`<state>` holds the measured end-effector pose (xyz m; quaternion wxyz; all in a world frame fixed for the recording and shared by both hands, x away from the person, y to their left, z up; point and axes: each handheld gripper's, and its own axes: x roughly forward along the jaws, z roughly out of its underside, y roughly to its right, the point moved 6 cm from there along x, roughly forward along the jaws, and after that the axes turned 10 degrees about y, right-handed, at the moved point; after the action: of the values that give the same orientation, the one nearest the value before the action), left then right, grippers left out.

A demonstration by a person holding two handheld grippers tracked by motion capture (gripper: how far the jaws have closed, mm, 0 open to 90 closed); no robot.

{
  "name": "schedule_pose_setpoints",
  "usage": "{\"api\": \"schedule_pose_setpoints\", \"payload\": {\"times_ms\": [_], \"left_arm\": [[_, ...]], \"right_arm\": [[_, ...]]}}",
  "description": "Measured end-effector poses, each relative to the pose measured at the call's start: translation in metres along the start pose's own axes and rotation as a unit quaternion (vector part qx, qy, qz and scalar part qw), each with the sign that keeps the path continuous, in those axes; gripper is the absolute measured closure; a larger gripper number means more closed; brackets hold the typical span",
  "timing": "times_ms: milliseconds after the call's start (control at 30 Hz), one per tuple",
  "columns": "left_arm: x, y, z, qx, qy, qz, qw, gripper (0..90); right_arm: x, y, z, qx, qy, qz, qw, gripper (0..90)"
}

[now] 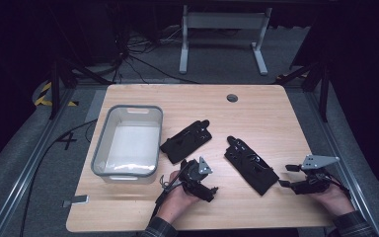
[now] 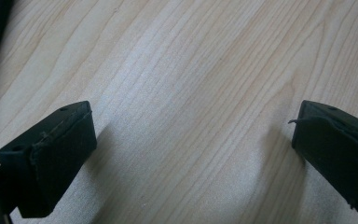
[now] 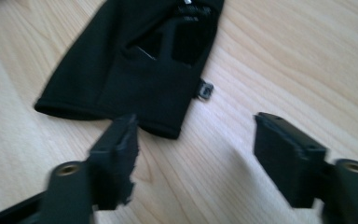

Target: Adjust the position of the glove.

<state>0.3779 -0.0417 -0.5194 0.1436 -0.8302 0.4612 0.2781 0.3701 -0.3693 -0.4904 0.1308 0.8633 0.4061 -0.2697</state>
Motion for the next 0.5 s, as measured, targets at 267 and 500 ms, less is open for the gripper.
{"api": "schedule_pose_setpoints", "payload": {"times_ms": [267,500], "left_arm": [[0.0,0.0,0.0,0.0,0.0,0.001,1.0,0.0],[0.0,0.0,0.0,0.0,0.0,0.001,1.0,0.0]], "right_arm": [[0.005,-0.001,-0.018,0.003,0.012,-0.034,0.9993,64.8],[0.011,-0.003,-0.033,-0.001,0.025,-0.056,0.9981,79.6]]}}
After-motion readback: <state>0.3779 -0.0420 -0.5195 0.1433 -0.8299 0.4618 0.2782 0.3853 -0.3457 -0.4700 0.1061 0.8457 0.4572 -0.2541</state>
